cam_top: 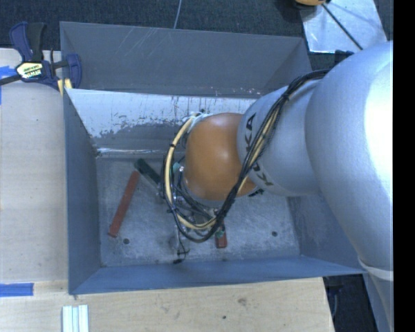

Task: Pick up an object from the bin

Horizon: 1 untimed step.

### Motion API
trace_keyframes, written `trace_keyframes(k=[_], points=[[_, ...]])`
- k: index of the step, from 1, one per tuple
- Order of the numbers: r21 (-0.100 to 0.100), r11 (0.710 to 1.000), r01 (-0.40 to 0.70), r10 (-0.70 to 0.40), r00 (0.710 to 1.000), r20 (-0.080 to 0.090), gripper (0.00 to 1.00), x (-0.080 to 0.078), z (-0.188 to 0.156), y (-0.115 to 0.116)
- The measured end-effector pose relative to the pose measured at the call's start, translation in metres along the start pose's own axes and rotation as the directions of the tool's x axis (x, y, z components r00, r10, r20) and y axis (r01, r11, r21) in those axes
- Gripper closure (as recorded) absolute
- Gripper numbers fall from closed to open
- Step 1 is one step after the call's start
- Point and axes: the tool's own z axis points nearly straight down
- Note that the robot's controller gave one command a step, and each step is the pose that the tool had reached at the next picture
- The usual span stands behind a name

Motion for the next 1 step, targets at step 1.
trace_keyframes(k=[1], points=[[0.000, 1.000, 0.000, 0.000, 1.000, 0.000, 0.00, 0.0001, 0.0001, 0.0000]])
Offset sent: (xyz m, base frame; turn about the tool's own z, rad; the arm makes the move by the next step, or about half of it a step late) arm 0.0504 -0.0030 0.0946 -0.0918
